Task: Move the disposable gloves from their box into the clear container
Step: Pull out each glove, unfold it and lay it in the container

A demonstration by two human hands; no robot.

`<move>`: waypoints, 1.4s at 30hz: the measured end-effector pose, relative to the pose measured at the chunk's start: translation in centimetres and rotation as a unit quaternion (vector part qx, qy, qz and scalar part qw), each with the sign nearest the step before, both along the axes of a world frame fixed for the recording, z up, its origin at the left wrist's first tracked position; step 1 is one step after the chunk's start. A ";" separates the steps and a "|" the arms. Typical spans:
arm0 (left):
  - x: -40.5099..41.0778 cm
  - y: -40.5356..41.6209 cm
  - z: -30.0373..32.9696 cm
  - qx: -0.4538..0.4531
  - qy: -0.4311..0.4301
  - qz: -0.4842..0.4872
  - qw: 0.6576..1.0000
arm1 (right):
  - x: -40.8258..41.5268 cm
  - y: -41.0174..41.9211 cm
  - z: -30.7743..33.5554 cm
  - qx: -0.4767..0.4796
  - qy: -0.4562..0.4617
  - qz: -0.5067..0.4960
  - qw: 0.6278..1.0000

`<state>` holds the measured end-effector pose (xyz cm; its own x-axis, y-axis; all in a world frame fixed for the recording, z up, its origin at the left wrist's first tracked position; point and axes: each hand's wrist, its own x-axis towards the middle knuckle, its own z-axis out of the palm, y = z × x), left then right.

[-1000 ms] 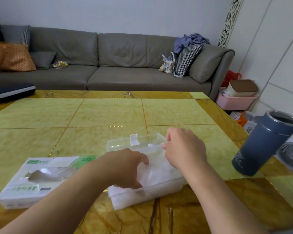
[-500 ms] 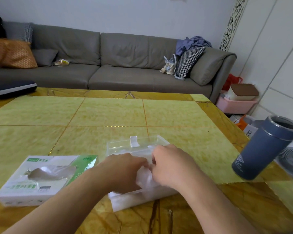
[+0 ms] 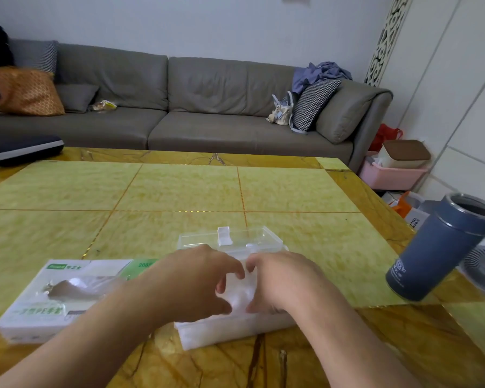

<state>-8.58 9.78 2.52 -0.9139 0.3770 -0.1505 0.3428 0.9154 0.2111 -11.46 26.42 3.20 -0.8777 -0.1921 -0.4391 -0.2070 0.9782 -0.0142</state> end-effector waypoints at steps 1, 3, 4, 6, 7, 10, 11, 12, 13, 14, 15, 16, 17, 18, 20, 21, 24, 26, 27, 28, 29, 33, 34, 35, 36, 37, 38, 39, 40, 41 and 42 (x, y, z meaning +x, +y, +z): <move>0.3 0.4 -0.1 0.018 0.019 0.017 1.000 | -0.4 -0.4 0.1 0.021 -0.024 0.000 0.999; 0.7 1.2 -0.4 0.049 0.018 0.056 0.997 | -1.1 -1.1 -0.1 0.045 -0.050 0.000 0.998; 0.9 1.6 -0.5 0.048 0.002 0.073 0.996 | -1.2 -1.2 -0.4 0.046 -0.046 0.004 0.998; 0.8 2.1 -1.0 0.001 -0.041 0.107 0.993 | -1.4 -1.0 -0.9 0.028 -0.016 0.001 0.999; 0.6 2.2 -1.0 -0.024 -0.064 0.127 0.990 | -1.4 -0.9 -1.0 0.020 -0.015 -0.005 1.000; -0.2 3.1 -1.1 -0.067 -0.109 0.167 0.978 | -1.7 -0.7 -1.3 0.022 -0.054 -0.033 0.998; -0.4 3.4 -1.1 -0.077 -0.119 0.173 0.975 | -1.7 -0.8 -1.2 0.018 -0.066 -0.044 0.997; -0.5 3.7 -1.1 -0.085 -0.129 0.173 0.973 | -1.7 -0.7 -1.1 0.016 -0.073 -0.052 0.996; -0.7 3.8 -0.9 -0.091 -0.139 0.168 0.972 | -1.6 -0.6 -1.0 0.013 -0.076 -0.054 0.996; -0.8 3.9 -0.8 -0.096 -0.151 0.158 0.971 | -1.5 -0.5 -0.9 0.012 -0.076 -0.051 0.996; -0.9 3.9 -0.6 -0.102 -0.165 0.144 0.970 | -1.3 -0.4 -0.8 0.015 -0.077 -0.046 0.996; -0.9 3.8 -0.3 -0.107 -0.177 0.131 0.970 | -1.1 -0.4 -0.8 0.021 -0.082 -0.045 0.995; -1.0 3.6 -0.2 -0.112 -0.185 0.120 0.969 | -1.0 -0.5 -0.8 0.027 -0.084 -0.048 0.995; -1.2 3.4 -0.1 -0.115 -0.191 0.111 0.968 | -0.9 -0.7 -1.0 0.030 -0.086 -0.055 0.994; -1.6 2.9 0.0 -0.119 -0.194 0.100 0.969 | -0.8 -1.0 -1.2 0.023 -0.090 -0.070 0.993; -1.6 2.8 0.1 -0.115 -0.190 0.096 0.970 | -0.7 -1.2 -1.2 0.016 -0.088 -0.078 0.993; -1.0 2.3 -0.1 -0.101 -0.147 0.081 0.981 | -0.4 -1.2 -1.6 -0.015 -0.067 -0.103 0.992; -0.2 1.5 -0.4 -0.094 -0.071 0.060 0.991 | -0.3 -1.0 -2.2 -0.020 -0.044 -0.111 0.993; 0.2 0.9 -0.4 -0.093 -0.031 0.041 0.994 | -0.1 -0.9 -2.3 -0.026 -0.028 -0.107 0.994; 0.7 0.3 -0.5 -0.088 0.006 0.023 0.996 | 0.2 -0.8 -2.3 -0.040 -0.006 -0.099 0.994; 1.2 -0.2 -0.4 -0.073 0.036 0.013 0.997 | 0.6 -0.6 -2.2 -0.059 0.020 -0.089 0.994; 2.8 -2.9 -0.2 0.096 0.101 0.032 0.990 | 2.3 -0.2 -0.3 -0.083 0.108 -0.045 0.990; 3.2 -3.6 -0.2 0.148 0.111 0.057 0.981 | 2.7 -0.2 0.2 -0.082 0.125 -0.038 0.988; 3.5 -4.4 -0.2 0.193 0.125 0.085 0.969 | 3.0 -0.5 0.7 -0.083 0.143 -0.031 0.986; 3.8 -5.4 -0.3 0.228 0.148 0.113 0.956 | 3.3 -0.8 1.0 -0.086 0.160 -0.026 0.983; 4.1 -6.4 -0.5 0.245 0.171 0.142 0.944 | 3.6 -1.1 1.3 -0.092 0.176 -0.025 0.980; 4.3 -7.5 -0.7 0.242 0.189 0.172 0.936 | 3.9 -1.5 1.5 -0.102 0.192 -0.024 0.976; 4.5 -8.6 -0.8 0.226 0.196 0.206 0.932 | 4.2 -1.9 1.5 -0.117 0.210 -0.022 0.970; 4.7 -9.8 -0.9 0.202 0.191 0.243 0.929 | 4.5 -2.6 1.4 -0.136 0.231 -0.014 0.963; 4.9 -11.0 -0.9 0.171 0.179 0.281 0.927 | 4.9 -3.4 1.1 -0.162 0.252 0.003 0.954; 5.1 -12.0 -0.8 0.141 0.163 0.313 0.925 | 5.3 -4.1 0.8 -0.191 0.273 0.032 0.942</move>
<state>-3.51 -2.19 1.71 -0.9458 -0.2586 0.1962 -0.1472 0.8803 0.4509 -6.13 22.28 3.96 -0.9337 -0.3052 0.1870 -0.3445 0.9082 -0.2377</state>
